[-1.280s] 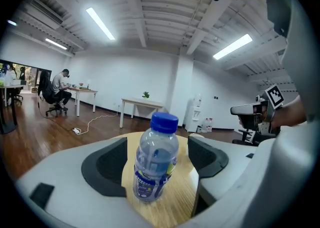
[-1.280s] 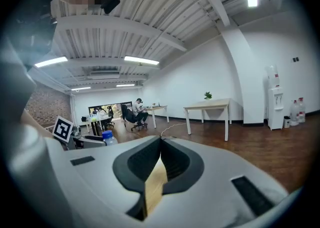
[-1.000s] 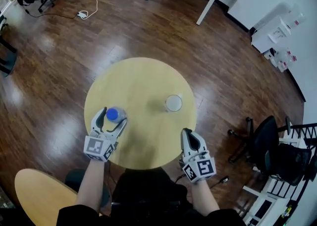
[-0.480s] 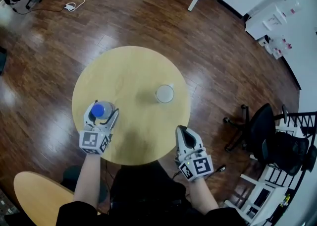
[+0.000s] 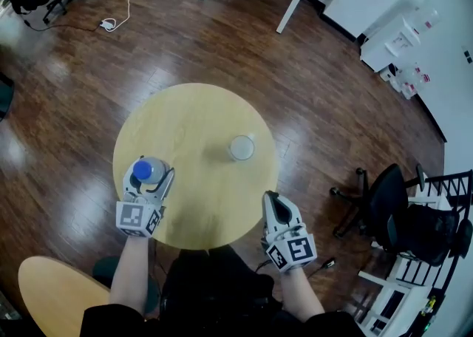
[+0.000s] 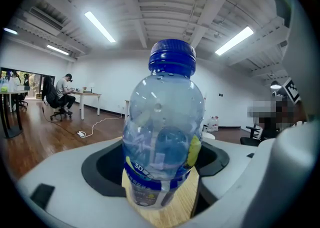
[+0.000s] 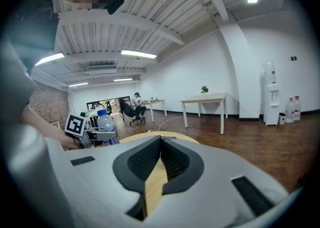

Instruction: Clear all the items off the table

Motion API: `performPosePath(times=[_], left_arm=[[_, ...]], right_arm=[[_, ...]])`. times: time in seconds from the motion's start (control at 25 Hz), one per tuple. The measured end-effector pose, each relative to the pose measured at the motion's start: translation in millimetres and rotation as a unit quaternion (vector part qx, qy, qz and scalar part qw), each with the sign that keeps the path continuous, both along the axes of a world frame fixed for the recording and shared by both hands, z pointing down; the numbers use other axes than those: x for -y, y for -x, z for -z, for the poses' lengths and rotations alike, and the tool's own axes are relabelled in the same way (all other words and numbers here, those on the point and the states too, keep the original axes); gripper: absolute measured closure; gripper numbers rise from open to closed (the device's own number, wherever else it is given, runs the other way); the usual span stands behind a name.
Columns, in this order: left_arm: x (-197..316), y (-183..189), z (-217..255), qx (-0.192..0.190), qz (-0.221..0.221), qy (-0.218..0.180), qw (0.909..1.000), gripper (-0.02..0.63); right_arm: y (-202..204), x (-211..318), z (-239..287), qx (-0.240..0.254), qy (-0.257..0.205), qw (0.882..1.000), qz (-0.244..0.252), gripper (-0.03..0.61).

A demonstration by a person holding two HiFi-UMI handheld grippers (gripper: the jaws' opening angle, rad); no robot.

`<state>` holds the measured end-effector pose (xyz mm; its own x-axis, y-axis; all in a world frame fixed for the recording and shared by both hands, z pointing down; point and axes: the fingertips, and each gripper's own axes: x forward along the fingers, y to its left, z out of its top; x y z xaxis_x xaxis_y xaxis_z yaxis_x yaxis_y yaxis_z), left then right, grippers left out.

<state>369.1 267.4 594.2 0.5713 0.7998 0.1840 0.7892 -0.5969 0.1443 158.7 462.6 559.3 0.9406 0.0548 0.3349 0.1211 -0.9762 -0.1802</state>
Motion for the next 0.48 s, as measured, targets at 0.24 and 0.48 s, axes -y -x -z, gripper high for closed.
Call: performPosePath(times=[0.24, 0.48], left_arm=[[30, 4, 49, -0.028, 0.043, 0.025, 0.9984, 0.236], [85, 12, 105, -0.081, 0.124, 0.042, 0.9880, 0.236]], right_arm=[[-23, -8, 42, -0.059, 0.022, 0.998, 0.030, 0.577], [-66, 8, 80, -0.131, 0.022, 0.986, 0.099, 0.577]])
